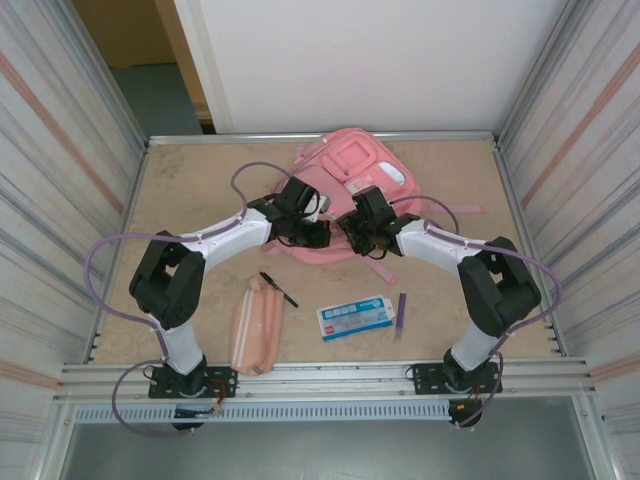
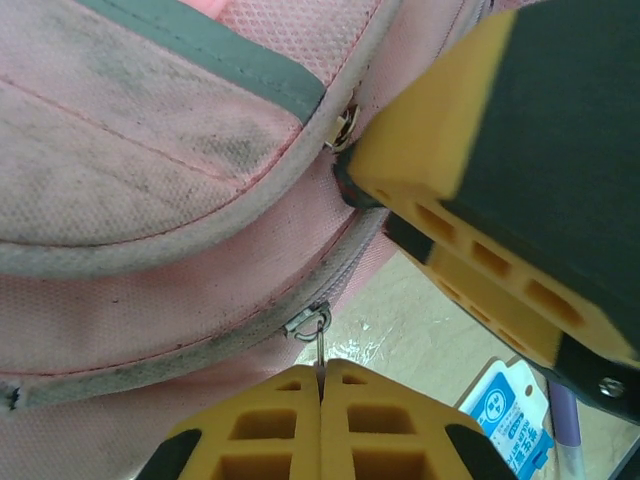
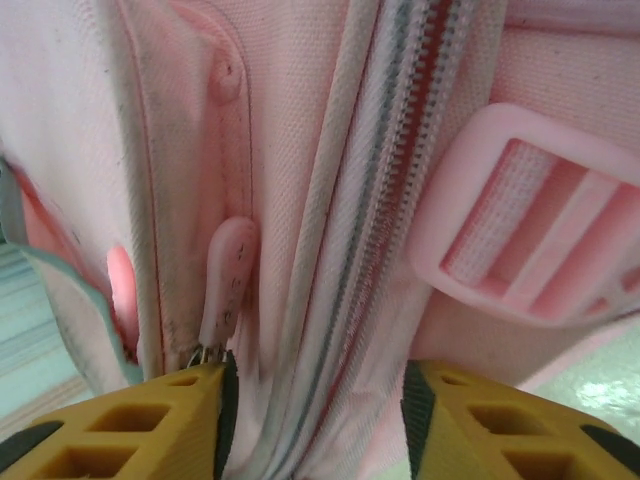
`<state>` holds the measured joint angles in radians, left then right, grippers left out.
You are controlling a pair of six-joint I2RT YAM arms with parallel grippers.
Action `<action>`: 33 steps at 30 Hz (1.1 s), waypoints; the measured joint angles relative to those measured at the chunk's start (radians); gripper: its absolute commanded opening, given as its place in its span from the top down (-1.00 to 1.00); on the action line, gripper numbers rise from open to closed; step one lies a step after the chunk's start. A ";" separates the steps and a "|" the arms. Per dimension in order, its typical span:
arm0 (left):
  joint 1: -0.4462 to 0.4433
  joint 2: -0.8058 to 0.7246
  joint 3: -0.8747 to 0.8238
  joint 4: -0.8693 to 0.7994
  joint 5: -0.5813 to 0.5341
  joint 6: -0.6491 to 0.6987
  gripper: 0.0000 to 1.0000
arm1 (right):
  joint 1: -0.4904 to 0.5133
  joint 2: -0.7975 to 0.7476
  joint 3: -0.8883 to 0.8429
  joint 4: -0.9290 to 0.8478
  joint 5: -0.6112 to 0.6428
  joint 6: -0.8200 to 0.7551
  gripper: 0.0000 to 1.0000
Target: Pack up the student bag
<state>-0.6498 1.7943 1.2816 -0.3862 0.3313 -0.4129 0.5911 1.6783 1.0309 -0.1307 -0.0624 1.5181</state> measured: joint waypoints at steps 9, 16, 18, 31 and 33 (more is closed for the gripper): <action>0.006 -0.005 -0.019 -0.002 -0.046 -0.010 1.00 | 0.009 0.021 -0.010 0.051 0.016 0.063 1.00; 0.155 -0.109 -0.121 0.003 -0.119 -0.010 1.00 | -0.033 -0.018 -0.010 0.017 -0.042 -0.011 1.00; 0.219 -0.113 -0.126 0.031 -0.115 -0.006 1.00 | -0.061 -0.032 -0.010 -0.003 -0.097 -0.050 1.00; 0.224 -0.119 -0.173 0.114 -0.023 0.034 1.00 | -0.328 0.020 0.101 -0.220 -0.416 -0.460 0.27; 0.196 -0.129 -0.190 0.124 -0.028 0.031 1.00 | -0.368 0.048 0.126 -0.231 -0.435 -0.517 0.19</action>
<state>-0.4541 1.6657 1.0920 -0.2623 0.3035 -0.3824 0.2230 1.7267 1.1572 -0.3614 -0.4976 1.0012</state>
